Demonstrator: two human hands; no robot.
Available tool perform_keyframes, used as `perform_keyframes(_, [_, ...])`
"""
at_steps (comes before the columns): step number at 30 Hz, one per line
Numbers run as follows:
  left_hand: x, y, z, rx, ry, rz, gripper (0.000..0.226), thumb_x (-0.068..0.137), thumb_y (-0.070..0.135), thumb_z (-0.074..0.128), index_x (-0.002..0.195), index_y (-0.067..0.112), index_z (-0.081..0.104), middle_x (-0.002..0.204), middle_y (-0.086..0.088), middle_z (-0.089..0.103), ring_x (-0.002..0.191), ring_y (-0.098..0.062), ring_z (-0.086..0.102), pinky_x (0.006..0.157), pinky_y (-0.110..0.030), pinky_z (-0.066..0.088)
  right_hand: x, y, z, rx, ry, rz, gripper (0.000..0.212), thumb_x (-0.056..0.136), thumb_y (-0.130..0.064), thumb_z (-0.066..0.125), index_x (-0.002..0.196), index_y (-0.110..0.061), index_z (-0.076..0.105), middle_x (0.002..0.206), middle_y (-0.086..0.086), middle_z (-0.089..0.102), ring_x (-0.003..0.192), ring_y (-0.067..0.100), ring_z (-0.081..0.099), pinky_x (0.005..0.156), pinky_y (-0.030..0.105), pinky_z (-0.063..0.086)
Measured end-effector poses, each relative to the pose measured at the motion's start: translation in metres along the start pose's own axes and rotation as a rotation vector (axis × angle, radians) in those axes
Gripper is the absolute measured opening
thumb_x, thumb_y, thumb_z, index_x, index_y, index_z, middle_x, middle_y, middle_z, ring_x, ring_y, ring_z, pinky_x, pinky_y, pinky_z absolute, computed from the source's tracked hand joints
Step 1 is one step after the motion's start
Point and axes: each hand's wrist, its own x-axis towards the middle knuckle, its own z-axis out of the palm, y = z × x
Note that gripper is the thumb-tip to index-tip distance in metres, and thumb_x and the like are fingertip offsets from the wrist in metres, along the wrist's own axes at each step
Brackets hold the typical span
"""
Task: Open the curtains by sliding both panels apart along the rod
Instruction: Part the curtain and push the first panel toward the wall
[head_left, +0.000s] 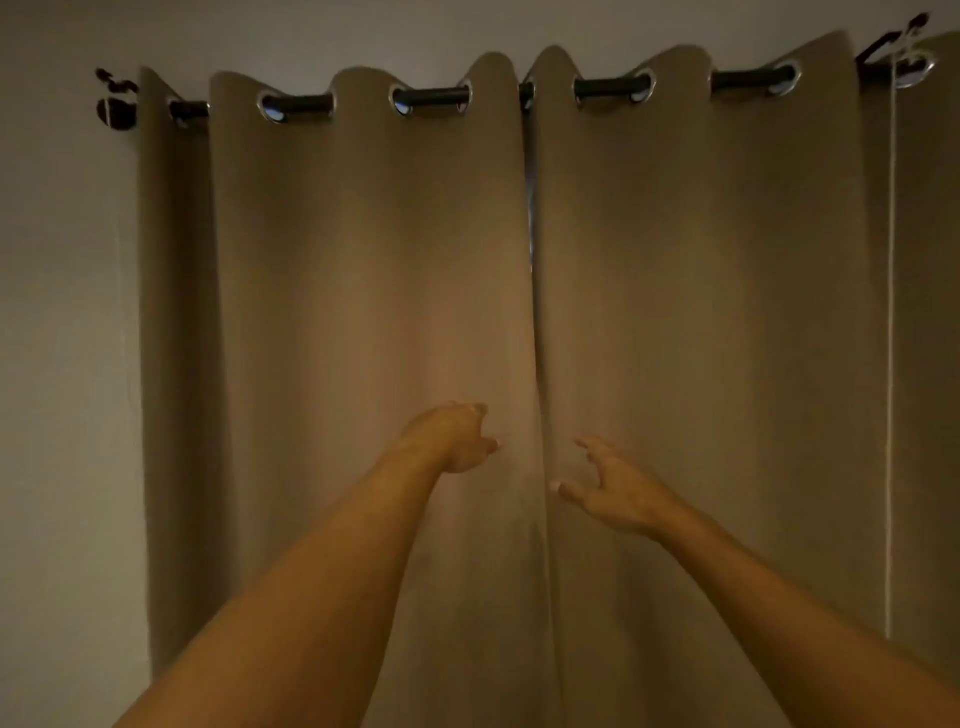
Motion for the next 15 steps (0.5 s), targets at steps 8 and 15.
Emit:
perform_keyframes(8, [0.065, 0.012, 0.015, -0.096, 0.413, 0.01, 0.045, 0.097, 0.038, 0.048, 0.133, 0.012, 0.049, 0.129, -0.016, 0.058, 0.113, -0.035, 0.056, 0.091, -0.044, 0.05, 0.062, 0.022, 0.038, 0.228, 0.203, -0.022, 0.078, 0.077, -0.057, 0.062, 0.14, -0.025, 0.027, 0.146, 0.007, 0.04, 0.13, 0.025, 0.042, 0.106, 0.044, 0.041])
perform_keyframes(15, [0.147, 0.03, 0.02, -0.156, 0.755, -0.005, 0.062, 0.089, 0.043, 0.054, 0.14, 0.014, 0.035, 0.123, -0.014, 0.05, 0.109, -0.031, 0.048, 0.09, -0.048, 0.047, 0.132, 0.054, 0.055, 0.329, 0.313, -0.117, 0.08, 0.076, -0.045, 0.07, 0.139, -0.017, 0.029, 0.142, 0.009, 0.042, 0.127, 0.024, 0.042, 0.105, 0.037, 0.038])
